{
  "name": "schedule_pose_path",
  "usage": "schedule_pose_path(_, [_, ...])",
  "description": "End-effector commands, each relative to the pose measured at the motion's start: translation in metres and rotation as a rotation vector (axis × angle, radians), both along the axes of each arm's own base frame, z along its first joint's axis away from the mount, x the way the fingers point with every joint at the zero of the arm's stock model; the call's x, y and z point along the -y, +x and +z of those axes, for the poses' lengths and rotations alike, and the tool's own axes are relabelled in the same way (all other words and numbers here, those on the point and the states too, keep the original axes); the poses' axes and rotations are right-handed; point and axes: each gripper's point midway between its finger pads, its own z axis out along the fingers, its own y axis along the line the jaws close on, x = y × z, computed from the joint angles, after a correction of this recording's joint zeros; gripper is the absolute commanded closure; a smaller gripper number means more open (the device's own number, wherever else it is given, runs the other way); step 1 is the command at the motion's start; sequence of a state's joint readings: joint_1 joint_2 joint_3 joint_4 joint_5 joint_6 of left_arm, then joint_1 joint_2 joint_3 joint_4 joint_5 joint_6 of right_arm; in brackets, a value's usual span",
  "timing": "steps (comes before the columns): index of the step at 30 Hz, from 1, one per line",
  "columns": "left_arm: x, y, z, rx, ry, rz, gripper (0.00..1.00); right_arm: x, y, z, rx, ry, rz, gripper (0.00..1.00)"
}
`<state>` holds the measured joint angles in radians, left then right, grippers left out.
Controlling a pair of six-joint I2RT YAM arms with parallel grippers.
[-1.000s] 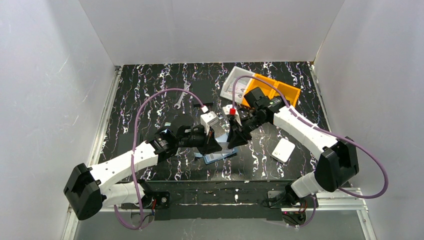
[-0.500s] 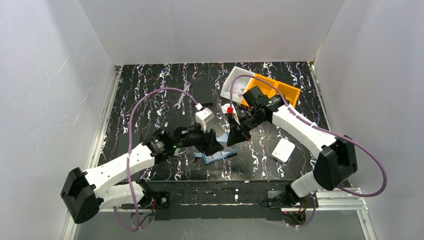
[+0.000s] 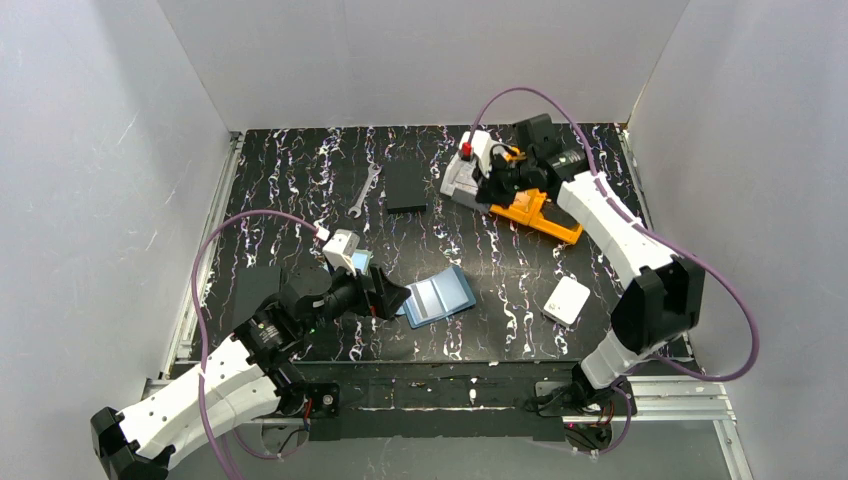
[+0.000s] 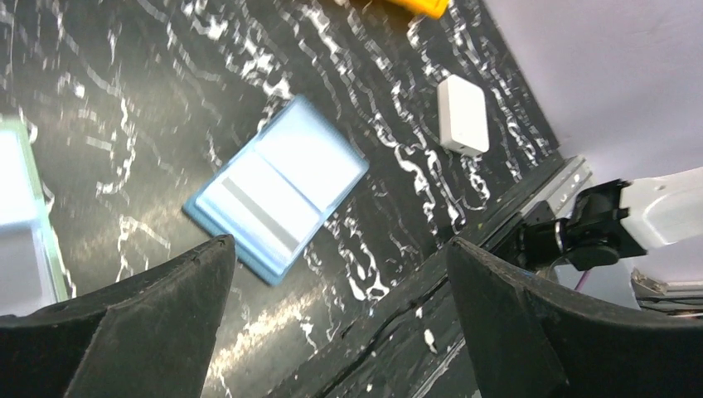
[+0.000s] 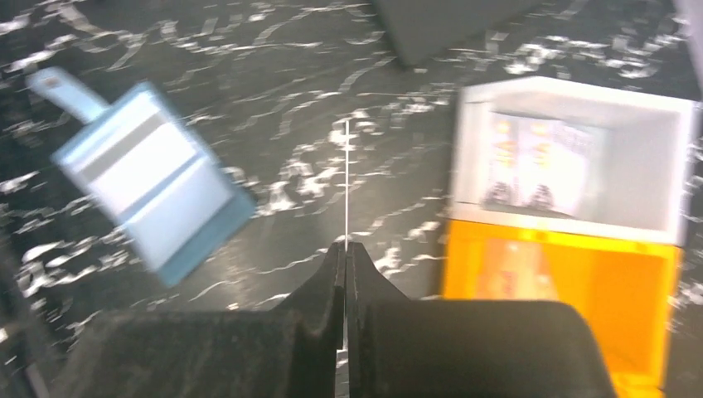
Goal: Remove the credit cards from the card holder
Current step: Place the credit card in the storage box.
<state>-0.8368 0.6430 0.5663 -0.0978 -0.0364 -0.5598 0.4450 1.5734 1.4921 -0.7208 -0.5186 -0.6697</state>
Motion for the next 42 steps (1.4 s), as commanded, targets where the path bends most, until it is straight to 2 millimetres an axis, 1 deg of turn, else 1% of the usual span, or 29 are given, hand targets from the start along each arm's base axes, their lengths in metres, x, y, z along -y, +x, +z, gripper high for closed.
schedule_pose_path(1, [-0.018,-0.006,-0.034,-0.113,0.021,0.086,0.02,0.013,0.071,0.025,0.161,-0.038,-0.165,0.99])
schedule_pose_path(6, [-0.027,-0.01,-0.044,-0.131,0.01,0.122,0.02,0.013,0.106,0.028,0.206,-0.068,-0.188,0.99])
schedule_pose_path(11, [-0.033,-0.013,-0.048,-0.14,0.019,0.136,0.02,0.009,0.133,0.028,0.225,-0.068,-0.214,0.99])
schedule_pose_path(16, [-0.037,-0.014,-0.052,-0.15,0.031,0.146,0.02,0.007,0.154,0.017,0.22,-0.076,-0.246,0.99])
schedule_pose_path(22, [-0.038,-0.014,-0.057,-0.157,0.038,0.152,0.02,0.011,0.174,0.002,0.206,-0.083,-0.272,0.99])
schedule_pose_path(26, [-0.038,-0.014,-0.058,-0.155,0.048,0.153,0.02,0.013,0.184,-0.013,0.178,-0.088,-0.274,0.99])
schedule_pose_path(32, [-0.037,-0.011,-0.06,-0.156,0.061,0.156,0.02,0.009,0.195,-0.034,0.144,-0.091,-0.261,0.99])
schedule_pose_path(35, [-0.037,-0.011,-0.061,-0.159,0.066,0.154,0.02,0.009,0.198,-0.046,0.124,-0.098,-0.262,0.99])
schedule_pose_path(42, [-0.037,-0.01,-0.062,-0.158,0.074,0.157,0.02,0.012,0.204,-0.065,0.099,-0.112,-0.27,0.99])
